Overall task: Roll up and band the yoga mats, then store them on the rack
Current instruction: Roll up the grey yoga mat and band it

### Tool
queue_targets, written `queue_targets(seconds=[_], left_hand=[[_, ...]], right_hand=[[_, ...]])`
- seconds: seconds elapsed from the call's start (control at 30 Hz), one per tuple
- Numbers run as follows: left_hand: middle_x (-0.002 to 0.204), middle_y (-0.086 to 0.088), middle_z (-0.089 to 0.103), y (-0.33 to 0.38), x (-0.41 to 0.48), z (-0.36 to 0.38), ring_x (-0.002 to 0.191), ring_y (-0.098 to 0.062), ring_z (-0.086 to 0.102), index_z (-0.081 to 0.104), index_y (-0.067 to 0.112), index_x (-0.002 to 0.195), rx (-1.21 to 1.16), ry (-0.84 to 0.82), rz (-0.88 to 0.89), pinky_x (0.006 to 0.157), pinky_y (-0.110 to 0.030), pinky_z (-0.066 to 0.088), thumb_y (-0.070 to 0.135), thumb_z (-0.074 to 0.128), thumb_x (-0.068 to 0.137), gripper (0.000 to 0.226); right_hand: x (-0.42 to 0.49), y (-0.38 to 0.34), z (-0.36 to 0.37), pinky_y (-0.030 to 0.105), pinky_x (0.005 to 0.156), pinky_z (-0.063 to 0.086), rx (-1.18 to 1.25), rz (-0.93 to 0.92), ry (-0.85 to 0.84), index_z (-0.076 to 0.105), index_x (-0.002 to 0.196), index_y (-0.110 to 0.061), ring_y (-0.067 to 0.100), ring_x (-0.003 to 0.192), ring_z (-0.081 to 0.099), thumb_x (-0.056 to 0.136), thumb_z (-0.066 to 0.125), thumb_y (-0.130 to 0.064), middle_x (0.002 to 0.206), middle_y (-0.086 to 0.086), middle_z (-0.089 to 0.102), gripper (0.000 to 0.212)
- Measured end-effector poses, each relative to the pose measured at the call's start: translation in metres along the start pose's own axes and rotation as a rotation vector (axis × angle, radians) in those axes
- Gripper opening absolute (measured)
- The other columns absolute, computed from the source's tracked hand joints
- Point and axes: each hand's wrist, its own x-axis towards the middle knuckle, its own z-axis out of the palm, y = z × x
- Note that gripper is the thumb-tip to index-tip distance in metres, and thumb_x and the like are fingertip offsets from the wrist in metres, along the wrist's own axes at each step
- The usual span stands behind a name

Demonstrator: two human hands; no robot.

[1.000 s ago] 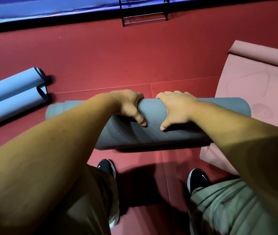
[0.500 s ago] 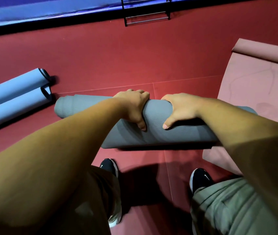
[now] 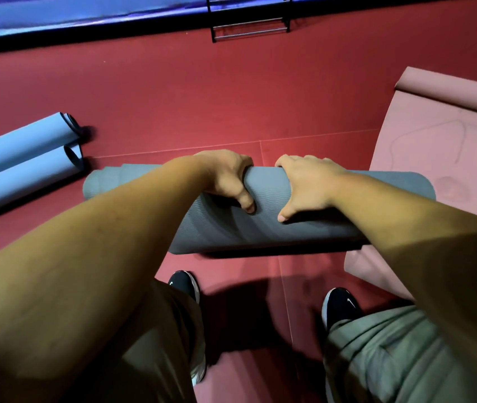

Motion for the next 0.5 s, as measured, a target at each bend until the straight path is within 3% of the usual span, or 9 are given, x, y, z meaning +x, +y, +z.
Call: queue_targets(seconds=[0.13, 0.3, 0.43, 0.5], left_hand=[[0.122, 0.007, 0.064, 0.007, -0.005, 0.002, 0.110, -0.025, 0.063, 0.051, 0.033, 0.136, 0.108, 0.002, 0.022, 0.098, -0.046, 0.056, 0.080, 0.079, 0.046, 0.105], [0.136, 0.002, 0.056, 0.007, -0.008, 0.009, 0.127, -0.030, 0.057, 0.047, 0.029, 0.143, 0.281, 0.133, 0.095, 0.106, -0.053, 0.050, 0.086, 0.069, 0.050, 0.112], [0.146, 0.000, 0.049, 0.008, -0.009, 0.015, 0.133, -0.032, 0.051, 0.036, 0.024, 0.152, 0.422, 0.141, 0.103, 0.111, -0.055, 0.043, 0.094, 0.076, 0.044, 0.135], [0.145, -0.002, 0.050, 0.009, -0.009, 0.017, 0.132, -0.032, 0.052, 0.038, 0.021, 0.150, 0.459, 0.161, 0.112, 0.109, -0.054, 0.044, 0.092, 0.080, 0.044, 0.134]], right_hand=[[-0.002, 0.000, -0.003, 0.047, 0.095, 0.049, 0.067, 0.022, -0.006, 0.044, 0.138, -0.033, 0.028, 0.120, 0.059, 0.044, 0.088, -0.076, 0.134, -0.007, 0.061, 0.112], [-0.003, 0.003, -0.005, 0.043, 0.092, 0.054, 0.178, 0.052, -0.047, 0.051, 0.135, -0.032, 0.025, 0.106, 0.060, 0.044, 0.089, -0.074, 0.123, -0.006, 0.064, 0.108], [-0.003, 0.004, -0.009, 0.041, 0.089, 0.056, 0.242, 0.075, -0.054, 0.055, 0.131, -0.033, 0.024, 0.101, 0.063, 0.046, 0.092, -0.071, 0.115, -0.005, 0.066, 0.100], [-0.004, 0.004, -0.010, 0.041, 0.090, 0.056, 0.257, 0.069, -0.066, 0.057, 0.131, -0.032, 0.024, 0.102, 0.064, 0.048, 0.094, -0.068, 0.116, -0.004, 0.066, 0.098]])
